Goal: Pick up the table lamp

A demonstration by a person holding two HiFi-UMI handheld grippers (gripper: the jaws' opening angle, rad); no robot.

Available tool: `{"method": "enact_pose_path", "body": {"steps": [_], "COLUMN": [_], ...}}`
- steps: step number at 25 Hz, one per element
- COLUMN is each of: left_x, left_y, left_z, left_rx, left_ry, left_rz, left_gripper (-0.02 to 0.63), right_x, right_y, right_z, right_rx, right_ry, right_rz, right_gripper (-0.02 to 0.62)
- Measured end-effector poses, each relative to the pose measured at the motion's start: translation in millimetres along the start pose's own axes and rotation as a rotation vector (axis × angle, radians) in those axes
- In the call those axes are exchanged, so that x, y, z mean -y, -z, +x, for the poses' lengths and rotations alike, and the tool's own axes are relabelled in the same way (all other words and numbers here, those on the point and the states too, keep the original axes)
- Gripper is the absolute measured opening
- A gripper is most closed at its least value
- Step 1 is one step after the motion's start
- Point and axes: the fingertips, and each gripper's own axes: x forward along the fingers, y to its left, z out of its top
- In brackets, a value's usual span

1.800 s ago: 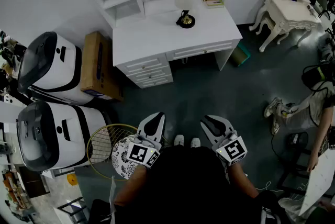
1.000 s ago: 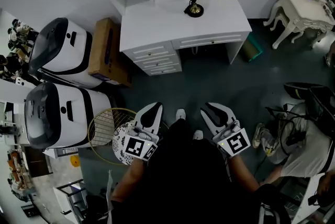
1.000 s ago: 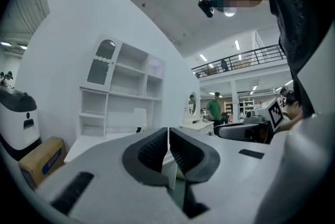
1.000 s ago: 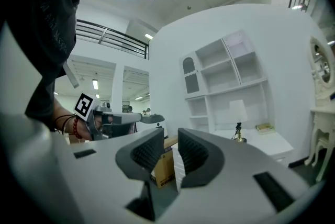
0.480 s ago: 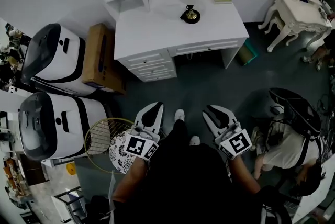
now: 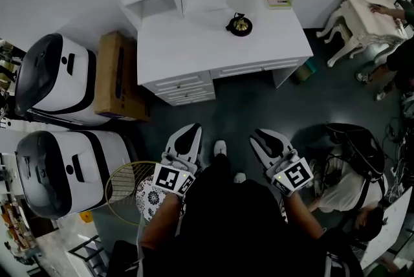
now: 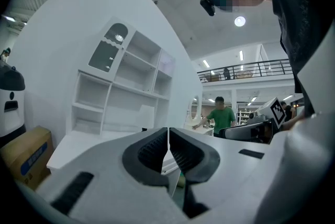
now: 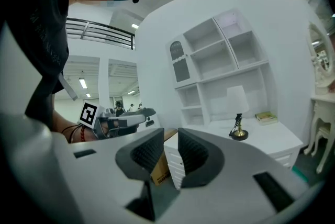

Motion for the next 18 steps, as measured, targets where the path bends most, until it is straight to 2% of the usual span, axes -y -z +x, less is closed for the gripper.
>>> {"method": "enact_pose_path", "body": {"steps": [9,18], "left_x": [-66.0,-83.5], "left_y": [-1.6,-10.5], "left_z": [29.0,54.5], "left_rx": [-0.002,0.001], "left_ry": [0.028,0.094], "left_rz": [-0.031,-0.035], "left_gripper": [0.025,0.025], "right_x": [17.1,30.7], "right_y": [-1.3,-8.6], "right_z": [64.0,76.6], "right_rx": [-0.066,-0.056], "right_ry": [0.040,0.113], "right_rz": [-0.003,0.008], "right_gripper": [0.094,0.094]}}
